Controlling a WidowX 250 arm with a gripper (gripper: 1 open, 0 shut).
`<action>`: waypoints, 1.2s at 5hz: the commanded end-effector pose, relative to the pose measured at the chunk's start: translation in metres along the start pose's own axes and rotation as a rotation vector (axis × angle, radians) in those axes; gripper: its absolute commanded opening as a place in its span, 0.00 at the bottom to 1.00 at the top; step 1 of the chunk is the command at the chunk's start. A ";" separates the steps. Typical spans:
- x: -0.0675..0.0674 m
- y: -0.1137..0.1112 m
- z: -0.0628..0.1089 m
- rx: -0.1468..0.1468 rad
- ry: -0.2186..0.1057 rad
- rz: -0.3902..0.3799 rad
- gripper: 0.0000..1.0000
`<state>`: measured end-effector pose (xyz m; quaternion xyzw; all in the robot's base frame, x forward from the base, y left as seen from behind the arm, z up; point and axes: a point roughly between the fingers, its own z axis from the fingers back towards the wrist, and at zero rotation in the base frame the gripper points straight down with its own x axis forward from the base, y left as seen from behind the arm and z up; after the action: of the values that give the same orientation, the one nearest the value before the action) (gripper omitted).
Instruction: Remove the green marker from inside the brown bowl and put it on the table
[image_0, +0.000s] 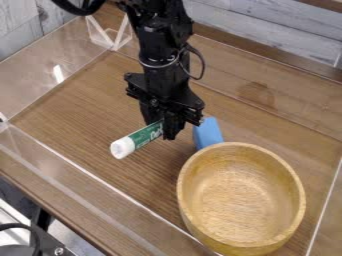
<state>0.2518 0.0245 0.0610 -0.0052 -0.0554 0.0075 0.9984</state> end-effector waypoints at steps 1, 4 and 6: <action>0.009 0.004 0.008 0.007 -0.045 -0.006 0.00; 0.007 0.007 0.001 0.005 -0.037 -0.013 0.00; 0.005 0.008 -0.002 0.003 -0.030 -0.014 1.00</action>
<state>0.2529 0.0287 0.0527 -0.0054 -0.0558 -0.0038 0.9984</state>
